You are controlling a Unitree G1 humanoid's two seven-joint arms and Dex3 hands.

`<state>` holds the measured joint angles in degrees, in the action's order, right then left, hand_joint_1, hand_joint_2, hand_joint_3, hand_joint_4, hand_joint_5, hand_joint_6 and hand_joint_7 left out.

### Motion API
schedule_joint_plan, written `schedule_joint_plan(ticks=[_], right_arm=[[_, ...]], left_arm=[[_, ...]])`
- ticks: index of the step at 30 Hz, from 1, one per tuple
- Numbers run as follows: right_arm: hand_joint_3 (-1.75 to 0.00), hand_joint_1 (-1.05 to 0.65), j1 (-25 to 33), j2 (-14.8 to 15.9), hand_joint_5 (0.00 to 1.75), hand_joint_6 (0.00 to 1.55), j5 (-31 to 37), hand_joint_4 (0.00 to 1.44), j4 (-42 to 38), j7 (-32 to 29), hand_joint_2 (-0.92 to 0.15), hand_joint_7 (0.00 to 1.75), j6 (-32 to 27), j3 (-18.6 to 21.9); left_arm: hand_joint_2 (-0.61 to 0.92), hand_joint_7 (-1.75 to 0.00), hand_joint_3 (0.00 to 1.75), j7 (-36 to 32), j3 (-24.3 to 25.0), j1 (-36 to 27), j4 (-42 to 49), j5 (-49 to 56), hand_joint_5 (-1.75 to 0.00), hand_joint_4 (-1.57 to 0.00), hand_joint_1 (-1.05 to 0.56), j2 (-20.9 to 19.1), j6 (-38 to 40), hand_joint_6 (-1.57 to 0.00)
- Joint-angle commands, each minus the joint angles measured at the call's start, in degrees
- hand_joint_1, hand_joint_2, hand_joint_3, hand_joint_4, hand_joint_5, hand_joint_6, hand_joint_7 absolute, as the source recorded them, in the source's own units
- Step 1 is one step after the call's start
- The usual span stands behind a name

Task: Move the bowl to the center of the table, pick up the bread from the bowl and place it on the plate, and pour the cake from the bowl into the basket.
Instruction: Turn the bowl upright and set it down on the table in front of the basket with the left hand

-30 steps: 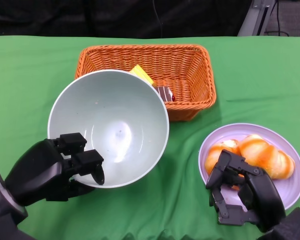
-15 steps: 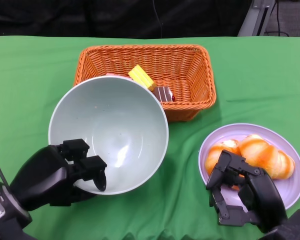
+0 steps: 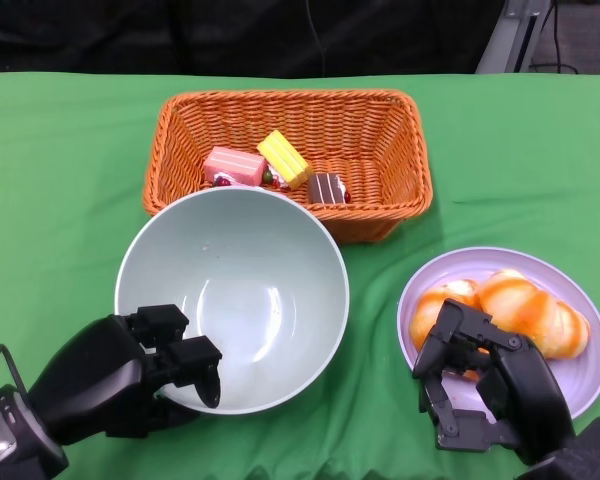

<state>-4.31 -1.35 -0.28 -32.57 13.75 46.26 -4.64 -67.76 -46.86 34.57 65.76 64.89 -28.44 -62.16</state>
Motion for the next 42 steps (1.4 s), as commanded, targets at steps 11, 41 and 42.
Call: schedule_joint_plan(ticks=[11,41,42], right_arm=[[-1.37,0.03,0.7,0.7,1.75,0.61,-0.6,0.88,1.1,-0.3,-0.48,1.63,-0.8,0.5],[-1.37,0.01,0.2,0.7,1.75,0.6,-0.9,0.88,0.2,0.2,-0.47,1.63,-0.6,0.7],[-1.36,0.0,0.2,0.7,1.75,0.6,-1.0,0.88,0.2,0.4,-0.47,1.62,-0.5,0.7]], left_arm=[[0.92,-1.44,0.38,-1.7,-2.1,-2.9,-1.0,0.6,-1.75,-0.64,-0.15,-0.4,0.2,-0.58],[0.92,-1.32,0.39,6.0,-3.4,-3.1,2.9,-3.5,-1.71,-0.63,-0.18,1.0,-0.1,-0.62],[0.92,-1.33,0.4,7.0,-3.2,-3.0,3.2,-3.9,-1.72,-0.62,-0.19,1.1,0.2,-0.61]])
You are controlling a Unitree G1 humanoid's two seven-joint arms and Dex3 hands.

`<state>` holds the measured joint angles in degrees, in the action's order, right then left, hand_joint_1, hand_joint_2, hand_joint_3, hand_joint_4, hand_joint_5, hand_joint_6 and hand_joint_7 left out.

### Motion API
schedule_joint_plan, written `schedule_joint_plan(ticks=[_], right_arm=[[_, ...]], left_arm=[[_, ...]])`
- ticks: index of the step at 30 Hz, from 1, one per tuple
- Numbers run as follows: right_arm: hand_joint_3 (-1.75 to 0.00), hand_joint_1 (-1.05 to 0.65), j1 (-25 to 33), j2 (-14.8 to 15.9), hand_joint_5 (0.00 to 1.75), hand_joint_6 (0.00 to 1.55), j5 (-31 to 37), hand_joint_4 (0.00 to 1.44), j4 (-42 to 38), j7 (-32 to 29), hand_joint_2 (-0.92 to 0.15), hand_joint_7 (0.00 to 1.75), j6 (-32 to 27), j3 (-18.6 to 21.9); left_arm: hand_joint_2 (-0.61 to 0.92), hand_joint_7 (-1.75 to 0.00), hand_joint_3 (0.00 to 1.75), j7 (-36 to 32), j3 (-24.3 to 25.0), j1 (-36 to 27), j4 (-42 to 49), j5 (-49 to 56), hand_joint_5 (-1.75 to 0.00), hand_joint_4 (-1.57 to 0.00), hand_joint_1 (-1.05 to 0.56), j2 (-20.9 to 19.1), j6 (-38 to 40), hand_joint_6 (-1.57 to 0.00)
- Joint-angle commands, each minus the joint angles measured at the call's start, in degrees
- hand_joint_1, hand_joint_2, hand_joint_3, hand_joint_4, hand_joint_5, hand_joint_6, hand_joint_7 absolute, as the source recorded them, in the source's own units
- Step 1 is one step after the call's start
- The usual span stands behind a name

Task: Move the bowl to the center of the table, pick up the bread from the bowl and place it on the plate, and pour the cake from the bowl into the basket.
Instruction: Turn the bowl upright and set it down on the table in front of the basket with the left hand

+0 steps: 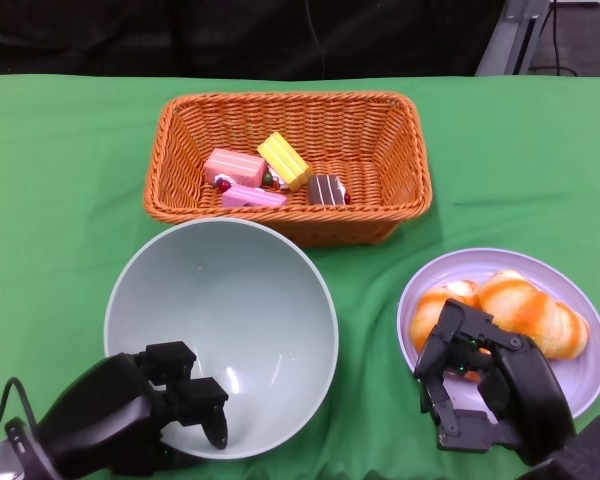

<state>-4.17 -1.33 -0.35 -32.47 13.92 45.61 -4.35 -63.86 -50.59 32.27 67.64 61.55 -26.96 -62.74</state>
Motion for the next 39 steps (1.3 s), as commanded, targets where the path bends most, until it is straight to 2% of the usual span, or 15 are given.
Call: schedule_joint_plan(ticks=[1,11,18,25,26,27,28,29,30,32,34,36,39], right_arm=[[-1.36,0.01,0.0,0.6,1.75,0.6,-0.9,0.87,0.0,0.3,-0.47,1.62,0.3,0.4],[-1.36,0.01,-0.3,0.6,1.75,0.61,-0.6,0.88,-0.5,0.1,-0.47,1.63,0.8,0.4],[-1.36,0.01,-0.3,0.4,1.75,0.61,-1.0,0.89,-0.5,0.4,-0.47,1.62,0.6,0.4],[-1.36,0.02,-0.1,0.4,1.75,0.61,-0.4,0.89,-0.1,-0.1,-0.48,1.63,0.1,0.4],[-1.36,0.02,-0.2,0.5,1.75,0.61,-0.2,0.89,-0.2,-0.3,-0.48,1.63,0.4,0.4],[-1.37,0.02,-0.2,0.5,1.75,0.61,-0.2,0.89,-0.4,-0.3,-0.47,1.63,0.6,0.4],[-1.37,0.02,-0.2,0.5,1.75,0.61,-0.1,0.89,-0.2,-0.5,-0.47,1.63,0.4,0.4],[-1.37,0.02,-0.1,0.5,1.75,0.61,0.0,0.89,0.0,-0.6,-0.47,1.63,0.1,0.4],[-1.37,0.02,0.0,0.5,1.75,0.62,0.1,0.89,0.1,-0.7,-0.46,1.63,0.0,0.4],[-1.38,0.02,-0.1,0.6,1.75,0.62,-0.1,0.89,0.0,-0.5,-0.46,1.63,0.1,0.4],[-1.38,0.03,-0.1,0.7,1.75,0.62,-0.1,0.89,-0.2,-0.4,-0.46,1.63,0.3,0.4],[-1.38,0.03,0.0,0.6,1.75,0.62,-0.1,0.89,0.1,-0.6,-0.46,1.63,-0.1,0.5],[-1.38,0.03,-0.1,0.7,1.75,0.62,0.1,0.88,-0.2,-0.5,-0.46,1.63,0.4,0.5]], left_arm=[[0.92,-1.33,0.41,4.1,0.7,-0.7,1.5,-1.0,-1.73,-0.61,-0.19,-0.3,0.9,-0.6],[0.92,-1.27,0.41,9.4,2.5,-0.8,2.7,-3.7,-1.7,-0.6,-0.19,0.0,1.3,-0.61],[0.92,-1.25,0.45,8.7,2.7,-1.0,2.2,-3.5,-1.67,-0.61,-0.2,0.1,1.7,-0.61],[0.92,-0.93,0.24,3.7,1.4,-0.7,0.6,-0.6,-1.5,-0.61,-0.27,-0.5,4.0,-0.7],[0.92,-0.77,0.19,3.2,1.3,-0.7,0.5,-0.4,-1.27,-0.62,-0.31,-0.5,4.3,-0.71],[0.92,-0.66,0.17,2.9,1.2,-0.6,0.5,-0.3,-1.13,-0.63,-0.33,-0.6,4.4,-0.74],[0.92,-0.6,0.16,1.9,1.0,-0.6,0.3,0.1,-1.06,-0.64,-0.35,-0.6,4.6,-0.75],[0.92,-0.43,0.12,0.5,0.6,-0.6,0.1,0.8,-0.88,-0.63,-0.37,-0.6,5.0,-0.77],[0.92,-0.31,0.11,-0.5,0.4,-0.5,-0.1,1.2,-0.76,-0.63,-0.39,-0.7,5.1,-0.79],[0.92,-0.16,0.1,-1.3,0.4,-0.6,0.0,1.2,-0.59,-0.6,-0.44,-0.7,4.9,-0.78],[0.92,-0.07,0.09,-2.3,0.7,-0.8,-0.1,1.0,-0.44,-0.6,-0.49,-0.6,4.2,-0.77],[0.92,-0.02,0.12,-4.7,0.8,-1.0,-0.3,1.3,-0.23,-0.62,-0.59,-0.5,4.3,-0.71],[0.92,0.0,0.13,-7.6,1.0,-1.3,-0.3,1.3,-0.12,-0.59,-0.67,-0.2,4.5,-0.63]])
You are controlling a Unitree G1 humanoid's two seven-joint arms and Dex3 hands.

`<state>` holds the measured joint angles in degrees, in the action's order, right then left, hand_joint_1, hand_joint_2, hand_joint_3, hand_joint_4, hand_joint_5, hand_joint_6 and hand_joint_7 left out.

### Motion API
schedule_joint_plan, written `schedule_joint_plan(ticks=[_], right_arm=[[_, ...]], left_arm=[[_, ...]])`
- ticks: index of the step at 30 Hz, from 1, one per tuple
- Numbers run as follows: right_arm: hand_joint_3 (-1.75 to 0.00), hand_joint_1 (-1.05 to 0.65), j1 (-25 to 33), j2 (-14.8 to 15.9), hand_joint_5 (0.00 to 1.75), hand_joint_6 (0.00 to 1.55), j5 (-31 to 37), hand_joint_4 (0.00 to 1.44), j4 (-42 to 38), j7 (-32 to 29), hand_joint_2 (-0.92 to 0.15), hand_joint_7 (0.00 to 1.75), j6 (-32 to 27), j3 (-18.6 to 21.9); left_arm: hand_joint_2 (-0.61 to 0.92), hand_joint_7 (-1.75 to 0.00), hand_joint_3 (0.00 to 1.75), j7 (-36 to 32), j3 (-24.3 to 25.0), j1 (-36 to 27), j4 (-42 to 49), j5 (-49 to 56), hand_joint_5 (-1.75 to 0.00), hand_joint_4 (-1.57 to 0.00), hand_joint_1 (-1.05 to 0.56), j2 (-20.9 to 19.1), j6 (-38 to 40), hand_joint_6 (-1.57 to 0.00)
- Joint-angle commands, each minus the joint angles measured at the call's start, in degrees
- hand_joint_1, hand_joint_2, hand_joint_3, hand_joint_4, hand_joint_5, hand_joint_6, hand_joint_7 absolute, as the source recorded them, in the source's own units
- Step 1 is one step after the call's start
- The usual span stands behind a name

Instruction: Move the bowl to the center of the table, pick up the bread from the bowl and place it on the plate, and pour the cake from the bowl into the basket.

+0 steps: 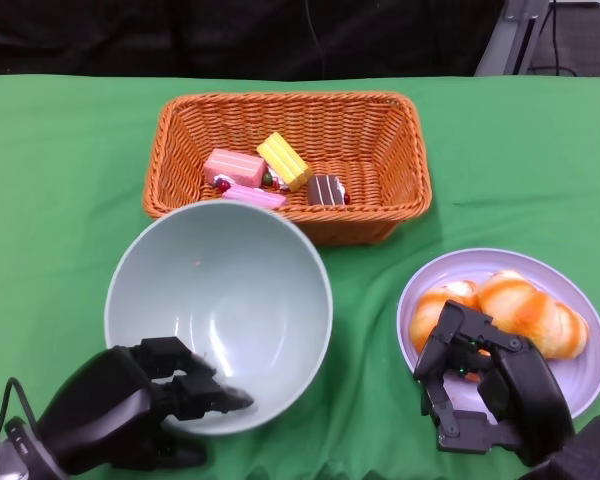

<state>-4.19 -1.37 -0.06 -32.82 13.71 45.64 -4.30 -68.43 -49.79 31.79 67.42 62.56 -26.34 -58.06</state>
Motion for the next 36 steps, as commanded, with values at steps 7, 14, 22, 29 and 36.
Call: schedule_joint_plan(ticks=[7,14,22,29,36], right_arm=[[-1.37,0.02,-0.2,0.8,1.75,0.62,0.1,0.87,-0.1,-0.7,-0.46,1.63,0.4,0.5],[-1.38,0.03,-0.3,0.9,1.75,0.61,0.0,0.87,-0.1,-0.6,-0.46,1.63,0.4,0.4],[-1.38,0.03,0.0,0.7,1.75,0.62,-0.4,0.88,0.0,-0.5,-0.46,1.63,0.5,0.4],[-1.37,0.04,0.2,0.6,1.75,0.61,-0.7,0.86,0.6,-0.5,-0.47,1.63,0.1,0.4],[-1.38,0.02,1.2,0.4,1.75,0.61,-2.4,0.86,3.6,1.2,-0.47,1.65,-0.6,-0.1]], left_arm=[[0.92,0.0,0.16,-9.8,1.1,-1.5,0.1,0.0,-0.01,-0.47,-0.82,-0.1,0.2,-0.42],[0.92,0.0,0.25,-17.4,0.5,-1.4,0.7,1.1,0.0,-0.4,-0.89,0.9,-1.0,-0.34],[0.92,0.0,0.33,-10.3,3.1,-1.1,2.1,-4.2,0.0,-0.35,-0.93,0.8,-12.8,-0.28],[0.92,-0.04,0.26,15.4,11.7,-2.9,6.9,-23.2,-0.04,-0.47,-0.79,3.0,-28.8,-0.44],[0.92,-0.06,0.12,36.6,15.2,-5.7,8.0,-46.5,-0.13,-0.84,-0.41,8.5,-34.4,-0.7]])
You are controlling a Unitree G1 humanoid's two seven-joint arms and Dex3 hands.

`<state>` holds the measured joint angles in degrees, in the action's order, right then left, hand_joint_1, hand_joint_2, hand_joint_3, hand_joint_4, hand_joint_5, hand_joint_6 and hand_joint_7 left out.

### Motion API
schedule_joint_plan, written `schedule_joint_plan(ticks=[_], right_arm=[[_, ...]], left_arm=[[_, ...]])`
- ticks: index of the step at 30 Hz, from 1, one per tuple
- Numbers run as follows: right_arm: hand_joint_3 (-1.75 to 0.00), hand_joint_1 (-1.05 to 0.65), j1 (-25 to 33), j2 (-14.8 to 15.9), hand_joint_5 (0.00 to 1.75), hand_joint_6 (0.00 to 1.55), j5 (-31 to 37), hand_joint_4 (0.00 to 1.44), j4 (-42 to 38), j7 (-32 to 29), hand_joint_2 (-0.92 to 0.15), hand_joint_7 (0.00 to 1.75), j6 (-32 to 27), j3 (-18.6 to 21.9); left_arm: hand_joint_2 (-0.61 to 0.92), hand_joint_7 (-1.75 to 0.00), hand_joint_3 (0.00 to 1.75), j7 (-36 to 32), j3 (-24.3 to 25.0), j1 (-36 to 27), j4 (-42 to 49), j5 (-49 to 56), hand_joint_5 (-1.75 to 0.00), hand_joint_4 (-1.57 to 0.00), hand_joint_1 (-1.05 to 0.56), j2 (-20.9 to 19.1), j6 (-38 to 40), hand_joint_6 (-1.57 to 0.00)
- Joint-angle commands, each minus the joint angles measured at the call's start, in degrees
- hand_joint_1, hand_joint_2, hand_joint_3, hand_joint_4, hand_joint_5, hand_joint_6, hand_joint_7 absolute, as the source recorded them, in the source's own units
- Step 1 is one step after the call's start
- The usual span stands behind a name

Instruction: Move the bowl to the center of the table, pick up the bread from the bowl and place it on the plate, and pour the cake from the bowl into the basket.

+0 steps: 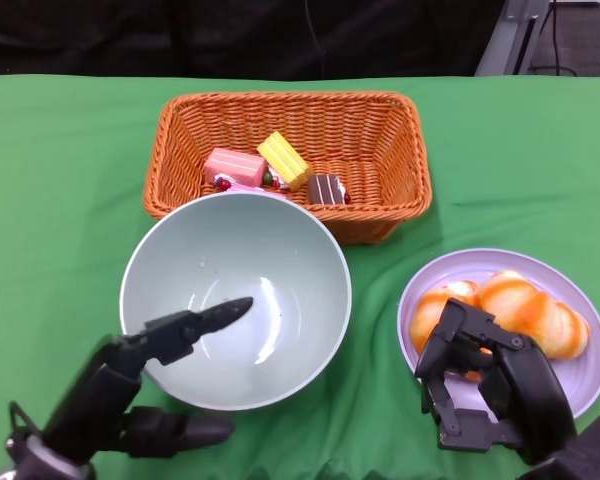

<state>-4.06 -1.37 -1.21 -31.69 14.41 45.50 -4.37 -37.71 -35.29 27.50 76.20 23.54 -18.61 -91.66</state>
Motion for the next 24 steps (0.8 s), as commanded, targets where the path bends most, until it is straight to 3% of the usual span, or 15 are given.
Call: schedule_joint_plan(ticks=[1,6,10,13,15,24], right_arm=[[-1.38,0.02,1.6,0.3,1.75,0.61,-1.4,0.87,3.8,0.6,-0.47,1.66,-0.9,-0.3],[-1.42,0.0,4.2,0.7,1.75,0.58,-1.9,0.87,10.3,1.6,-0.47,1.69,-2.9,-1.8],[-1.35,-0.11,7.5,1.5,1.75,0.6,-2.8,0.87,18.1,3.9,-0.46,1.7,-6.4,-4.0],[-1.32,-0.14,9.3,2.2,1.75,0.62,-2.6,0.87,23.1,4.9,-0.45,1.7,-8.1,-5.4],[-1.32,-0.16,10.6,2.7,1.75,0.65,-3.1,0.87,26.7,5.8,-0.42,1.68,-9.5,-6.5],[-1.4,-0.23,15.4,4.6,1.75,0.71,-2.9,0.9,39.1,7.8,-0.32,1.62,-15.8,-11.6]], left_arm=[[0.92,-0.06,0.13,8.9,-0.5,-2.1,-2.2,-12.2,-0.14,-0.88,-0.38,1.2,-0.4,-0.73],[0.92,-0.12,0.22,28.0,-3.5,-7.8,-18.8,-36.2,-0.25,-1.07,-0.24,-0.1,9.2,-0.96],[0.92,-0.3,0.41,41.3,-1.1,-12.5,-31.8,-46.3,-1.1,-0.8,-0.06,-1.4,16.4,-1.09],[0.92,-0.79,0.45,48.1,2.5,-15.4,-39.0,-48.6,-1.39,-0.74,-0.04,-1.2,21.0,-0.91],[0.91,-0.99,0.45,51.3,4.9,-17.5,-43.8,-49.1,-1.48,-0.74,-0.04,-0.8,24.2,-0.85],[0.88,-1.28,0.48,62.3,12.0,-25.7,-61.9,-50.0,-1.63,-0.76,-0.13,-0.4,38.4,-0.75]])
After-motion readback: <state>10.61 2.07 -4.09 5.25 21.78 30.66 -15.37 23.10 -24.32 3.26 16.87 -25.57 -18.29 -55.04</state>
